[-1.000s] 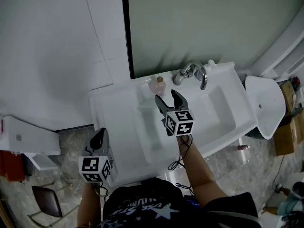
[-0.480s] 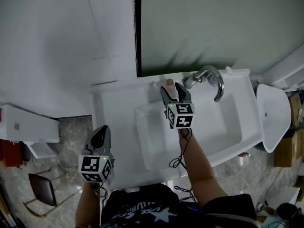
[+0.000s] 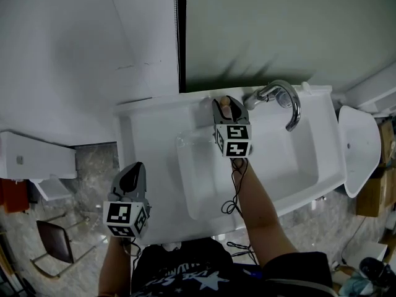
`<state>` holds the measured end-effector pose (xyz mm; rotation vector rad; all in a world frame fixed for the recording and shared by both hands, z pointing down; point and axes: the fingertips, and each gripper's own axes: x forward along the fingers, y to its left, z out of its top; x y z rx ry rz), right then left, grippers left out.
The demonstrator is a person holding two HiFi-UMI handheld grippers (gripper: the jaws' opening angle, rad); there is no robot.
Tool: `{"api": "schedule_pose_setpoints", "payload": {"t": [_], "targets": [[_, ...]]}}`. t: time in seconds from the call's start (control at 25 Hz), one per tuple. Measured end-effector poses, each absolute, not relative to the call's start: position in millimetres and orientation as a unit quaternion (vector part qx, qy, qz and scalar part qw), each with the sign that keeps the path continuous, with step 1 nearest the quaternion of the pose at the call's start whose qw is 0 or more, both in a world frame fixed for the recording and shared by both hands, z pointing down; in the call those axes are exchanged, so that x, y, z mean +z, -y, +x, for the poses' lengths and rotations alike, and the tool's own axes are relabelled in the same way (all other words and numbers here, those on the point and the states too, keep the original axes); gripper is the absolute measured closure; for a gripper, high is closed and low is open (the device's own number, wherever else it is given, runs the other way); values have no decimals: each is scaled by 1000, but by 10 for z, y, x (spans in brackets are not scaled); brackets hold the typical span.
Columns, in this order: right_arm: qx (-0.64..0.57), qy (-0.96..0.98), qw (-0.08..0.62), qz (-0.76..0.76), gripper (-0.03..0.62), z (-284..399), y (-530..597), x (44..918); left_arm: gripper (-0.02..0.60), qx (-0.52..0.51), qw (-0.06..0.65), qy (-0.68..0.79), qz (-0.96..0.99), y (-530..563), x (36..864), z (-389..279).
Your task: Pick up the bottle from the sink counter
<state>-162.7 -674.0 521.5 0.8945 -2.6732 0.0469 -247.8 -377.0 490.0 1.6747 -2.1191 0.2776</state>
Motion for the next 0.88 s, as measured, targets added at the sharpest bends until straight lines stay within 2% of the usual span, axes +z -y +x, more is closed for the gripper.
{"api": "schedule_pose_setpoints", "payload": {"t": [0.12,0.32,0.88], "targets": [[25,935,157,318,449,-1627,6755,5206,561,99,214,764,600,3728,4911,-2488],[16,933,166,318,451,-1630,6674,5140,561,93,217,769,595,3574,4907,-2536],[16,933,125,337,451,-1267,5624,4281,561,65,171,752,634,2957,4447,-2497]]}}
